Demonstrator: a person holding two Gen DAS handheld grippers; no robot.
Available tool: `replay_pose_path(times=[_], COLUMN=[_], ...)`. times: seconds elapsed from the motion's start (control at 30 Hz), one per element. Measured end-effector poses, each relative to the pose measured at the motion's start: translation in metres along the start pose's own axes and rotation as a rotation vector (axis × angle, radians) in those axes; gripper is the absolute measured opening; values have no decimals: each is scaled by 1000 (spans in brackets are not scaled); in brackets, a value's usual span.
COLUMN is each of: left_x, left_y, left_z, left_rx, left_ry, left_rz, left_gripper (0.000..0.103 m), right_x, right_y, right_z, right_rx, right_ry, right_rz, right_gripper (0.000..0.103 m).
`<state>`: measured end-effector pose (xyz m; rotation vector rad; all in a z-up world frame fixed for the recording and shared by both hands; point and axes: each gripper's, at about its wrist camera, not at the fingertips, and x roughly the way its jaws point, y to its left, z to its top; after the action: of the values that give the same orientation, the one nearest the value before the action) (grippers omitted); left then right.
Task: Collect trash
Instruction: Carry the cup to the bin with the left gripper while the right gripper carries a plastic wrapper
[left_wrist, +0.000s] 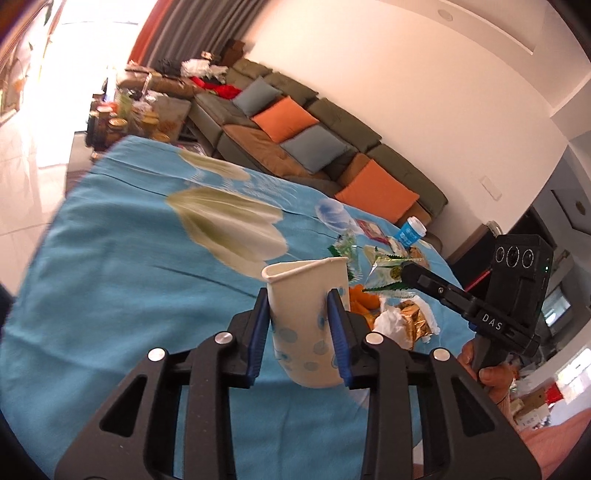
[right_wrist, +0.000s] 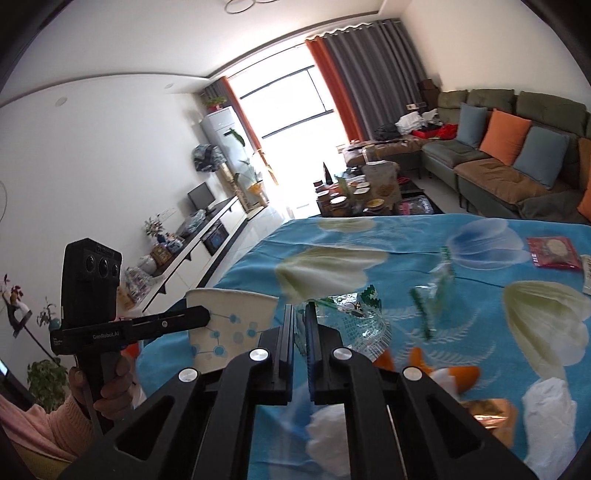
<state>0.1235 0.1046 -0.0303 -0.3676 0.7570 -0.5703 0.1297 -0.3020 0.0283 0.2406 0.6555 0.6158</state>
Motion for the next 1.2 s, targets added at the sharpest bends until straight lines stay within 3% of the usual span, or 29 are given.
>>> replay_pose_path(times=[0.6,0.97,1.2], left_x=[-161,-229,-249], left_y=[84,128,159], left_z=[-46,-59,-63], left_rx=[-122,-205,-256], left_ry=[-158,-238,-247], left_rz=[229,383,481], left_gripper=[31,31,31], right_x=[85,131,159], right_y=[128,189,213], right_z=[-4,1,2], right_rx=[-186,-277,-302], right_ry=[126,186,224], right_rz=[243,354,392], right_gripper=[5,5,5])
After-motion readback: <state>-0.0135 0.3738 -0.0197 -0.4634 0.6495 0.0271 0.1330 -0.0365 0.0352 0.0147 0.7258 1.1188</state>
